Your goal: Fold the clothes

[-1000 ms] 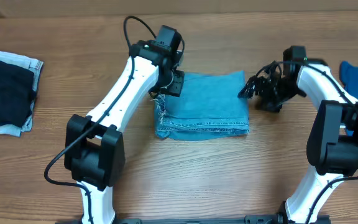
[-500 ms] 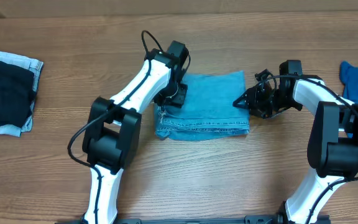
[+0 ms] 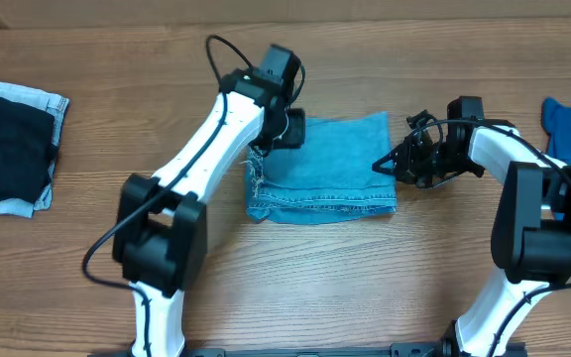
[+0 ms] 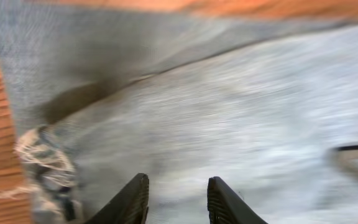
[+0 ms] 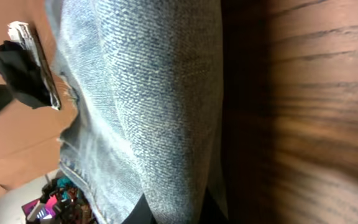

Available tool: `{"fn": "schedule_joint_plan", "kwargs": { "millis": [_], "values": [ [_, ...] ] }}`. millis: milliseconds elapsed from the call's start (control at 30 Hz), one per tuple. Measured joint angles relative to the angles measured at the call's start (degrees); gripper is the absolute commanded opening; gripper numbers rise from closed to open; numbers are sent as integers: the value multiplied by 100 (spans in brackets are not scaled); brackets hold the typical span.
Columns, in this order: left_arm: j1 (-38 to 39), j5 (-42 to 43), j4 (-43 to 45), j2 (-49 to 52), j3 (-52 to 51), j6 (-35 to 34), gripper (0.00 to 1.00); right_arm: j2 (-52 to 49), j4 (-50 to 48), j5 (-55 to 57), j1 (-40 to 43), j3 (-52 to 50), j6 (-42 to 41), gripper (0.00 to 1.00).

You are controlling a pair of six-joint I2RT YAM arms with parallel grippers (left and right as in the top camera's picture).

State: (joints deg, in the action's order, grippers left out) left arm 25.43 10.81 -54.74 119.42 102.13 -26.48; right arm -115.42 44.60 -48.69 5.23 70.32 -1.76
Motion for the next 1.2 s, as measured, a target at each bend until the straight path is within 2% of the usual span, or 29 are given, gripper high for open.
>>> {"fn": "schedule_joint_plan", "kwargs": {
  "millis": [200,333,400,500,700,900,1200],
  "values": [
    [81,468,398,-122,57,-994,39,1320,221,476,-50,-59,-310,4],
    [205,658,730,-122,57,-1759,30,2378,450,955,-50,-57,-470,4],
    [280,776,1071,-122,57,-2129,22,2581,577,1104,-50,-57,-527,4],
    [358,986,1484,-122,57,-2465,18,2568,699,1331,-107,-57,-577,4],
    [538,1261,1768,-20,57,-2885,4,2568,911,2107,-426,-57,-614,4],
    [654,1475,1878,595,57,-3062,4,2568,1025,2498,-463,-57,-616,4],
    [669,1355,1513,656,50,-3062,4,2568,1051,2579,-463,-57,-728,4]
  ]
}}
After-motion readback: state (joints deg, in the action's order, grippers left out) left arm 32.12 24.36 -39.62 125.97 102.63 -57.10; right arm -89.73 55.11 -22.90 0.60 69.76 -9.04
